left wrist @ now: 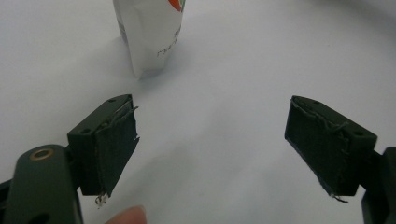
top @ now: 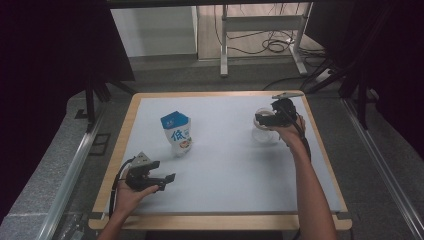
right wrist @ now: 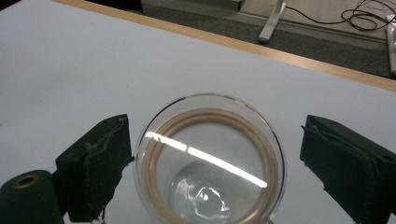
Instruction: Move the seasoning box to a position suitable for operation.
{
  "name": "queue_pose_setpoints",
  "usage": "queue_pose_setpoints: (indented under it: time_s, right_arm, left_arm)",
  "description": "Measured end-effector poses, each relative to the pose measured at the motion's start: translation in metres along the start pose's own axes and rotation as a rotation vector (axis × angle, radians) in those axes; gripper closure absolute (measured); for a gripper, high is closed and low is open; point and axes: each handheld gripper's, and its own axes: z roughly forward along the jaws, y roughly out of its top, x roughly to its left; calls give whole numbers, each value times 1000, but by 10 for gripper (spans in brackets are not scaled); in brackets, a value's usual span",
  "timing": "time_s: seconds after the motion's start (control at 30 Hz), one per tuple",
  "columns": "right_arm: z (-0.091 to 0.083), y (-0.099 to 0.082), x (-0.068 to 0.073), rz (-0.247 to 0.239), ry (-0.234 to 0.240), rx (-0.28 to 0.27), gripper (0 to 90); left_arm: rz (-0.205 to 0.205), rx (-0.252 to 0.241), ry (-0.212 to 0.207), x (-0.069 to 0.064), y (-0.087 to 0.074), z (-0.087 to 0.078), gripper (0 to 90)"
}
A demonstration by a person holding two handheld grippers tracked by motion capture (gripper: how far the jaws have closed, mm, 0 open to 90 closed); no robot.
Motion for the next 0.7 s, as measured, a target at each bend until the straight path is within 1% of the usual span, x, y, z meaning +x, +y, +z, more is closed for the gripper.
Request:
queue_pose_setpoints:
  time_s: [0.1,0.2,0.37,0.47,0.53,0.6,0.7]
  right_arm:
    - [6,1,0,0,3,21,89]
    - [15,-1,2,-14,-2,51,82]
    - [22,-5,3,-18,-7,77,81]
    - [25,-7,2,-15,-3,86,81]
    - [26,-8,0,-9,11,91,85]
    - [28,-10,-1,-8,22,106,85]
    - [30,-11,-1,-16,28,118,95]
  left_arm:
    - [4,1,-2,0,0,0,167]
    - [7,3,0,0,0,0,166]
    - [6,0,0,-1,0,-1,164]
    - [7,0,1,0,0,-1,163]
    - [7,2,2,0,0,-1,162]
    - [8,2,2,0,0,0,161]
    - [9,4,3,0,-1,0,160]
